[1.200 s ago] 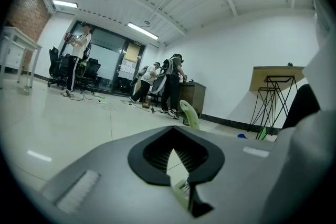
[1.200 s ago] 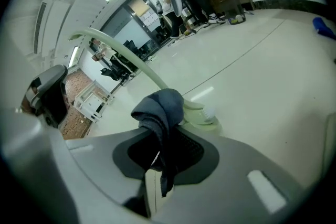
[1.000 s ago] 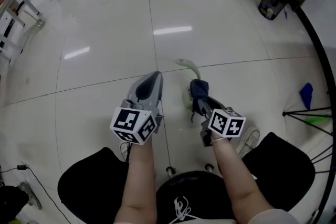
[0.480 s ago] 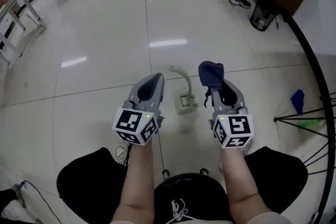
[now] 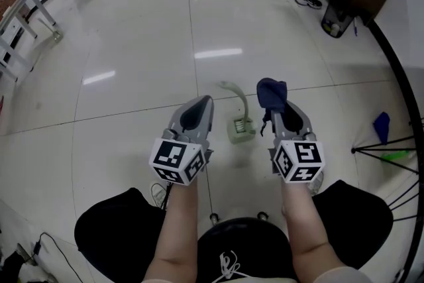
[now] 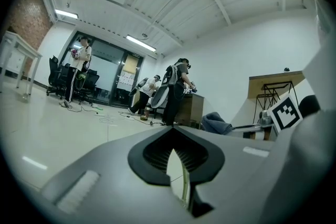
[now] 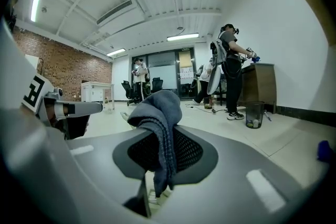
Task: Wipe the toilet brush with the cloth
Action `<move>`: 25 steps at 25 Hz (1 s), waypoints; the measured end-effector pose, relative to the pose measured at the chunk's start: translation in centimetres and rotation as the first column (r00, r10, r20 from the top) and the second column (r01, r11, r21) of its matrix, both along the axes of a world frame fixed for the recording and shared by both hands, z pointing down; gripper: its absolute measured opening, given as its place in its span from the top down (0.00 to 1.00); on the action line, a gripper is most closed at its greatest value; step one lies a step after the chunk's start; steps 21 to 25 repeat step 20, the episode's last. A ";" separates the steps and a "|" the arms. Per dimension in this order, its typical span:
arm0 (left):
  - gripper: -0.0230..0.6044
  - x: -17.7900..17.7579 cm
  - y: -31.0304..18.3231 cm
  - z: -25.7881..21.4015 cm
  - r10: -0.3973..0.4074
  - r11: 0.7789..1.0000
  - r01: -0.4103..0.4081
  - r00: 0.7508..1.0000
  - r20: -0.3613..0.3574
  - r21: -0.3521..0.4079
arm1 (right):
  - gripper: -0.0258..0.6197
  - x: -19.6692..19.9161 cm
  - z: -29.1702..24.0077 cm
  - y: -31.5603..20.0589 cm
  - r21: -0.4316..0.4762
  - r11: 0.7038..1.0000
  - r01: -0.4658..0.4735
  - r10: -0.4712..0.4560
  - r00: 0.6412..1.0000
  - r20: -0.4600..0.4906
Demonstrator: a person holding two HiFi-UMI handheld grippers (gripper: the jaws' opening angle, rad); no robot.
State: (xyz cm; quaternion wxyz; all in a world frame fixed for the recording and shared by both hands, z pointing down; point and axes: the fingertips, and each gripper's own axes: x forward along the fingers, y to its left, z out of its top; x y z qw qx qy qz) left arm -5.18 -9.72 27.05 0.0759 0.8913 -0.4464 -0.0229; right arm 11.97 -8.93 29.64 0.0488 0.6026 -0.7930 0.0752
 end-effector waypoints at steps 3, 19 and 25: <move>0.95 -0.1 0.2 0.1 -0.003 1.000 0.003 1.000 0.001 0.002 | 0.85 0.6 0.2 0.0 0.000 1.000 -0.017 0.017 1.000 0.006; 0.95 -0.4 0.1 0.4 -0.009 1.000 0.009 1.000 0.008 -0.015 | 0.85 1.0 0.7 0.0 -0.017 1.000 -0.024 0.024 0.999 0.025; 0.95 -0.3 0.1 0.4 -0.007 1.000 0.007 1.000 0.007 -0.018 | 0.85 1.0 0.7 0.0 -0.019 1.000 -0.024 0.024 0.999 0.025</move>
